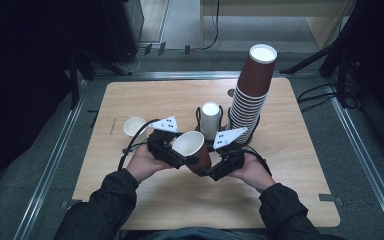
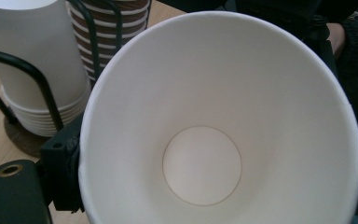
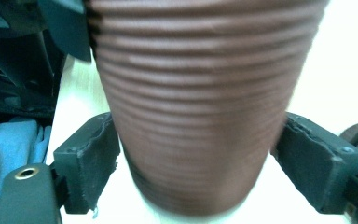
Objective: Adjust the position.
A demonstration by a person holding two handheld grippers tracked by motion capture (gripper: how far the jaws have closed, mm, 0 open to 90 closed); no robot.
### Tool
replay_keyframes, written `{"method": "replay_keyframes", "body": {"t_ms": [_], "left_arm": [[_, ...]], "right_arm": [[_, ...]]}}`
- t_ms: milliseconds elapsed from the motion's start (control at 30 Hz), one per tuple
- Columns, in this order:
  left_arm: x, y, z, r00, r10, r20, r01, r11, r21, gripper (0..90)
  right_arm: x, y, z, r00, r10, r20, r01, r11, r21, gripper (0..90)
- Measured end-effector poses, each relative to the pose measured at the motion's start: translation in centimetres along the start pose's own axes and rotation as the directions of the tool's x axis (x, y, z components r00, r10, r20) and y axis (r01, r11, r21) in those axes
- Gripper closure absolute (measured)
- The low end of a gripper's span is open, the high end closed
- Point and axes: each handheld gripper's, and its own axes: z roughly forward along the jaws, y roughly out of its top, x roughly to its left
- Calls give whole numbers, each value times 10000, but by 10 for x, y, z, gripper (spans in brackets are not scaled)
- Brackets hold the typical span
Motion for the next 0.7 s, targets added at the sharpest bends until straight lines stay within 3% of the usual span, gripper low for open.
{"method": "replay_keyframes", "body": {"t_ms": [133,267,467,700], "left_arm": [[2,-1,-7,9996,82,-271,-82,10000,-18,88],[3,-4,-9,9983,252,-516,-235,9991,351,87],[2,-6,-13,9956,484,-806,-444,9977,512,87],[6,-11,-21,9947,435,-930,-372,9969,690,87]], "right_arm": [[-2,-1,-3,9996,109,266,-110,9999,48,153],[-2,-1,-7,9995,228,205,-231,9997,115,153],[1,-3,-10,9996,119,243,-125,9996,253,153],[4,-3,-19,9964,212,815,-231,9995,226,154]]}}
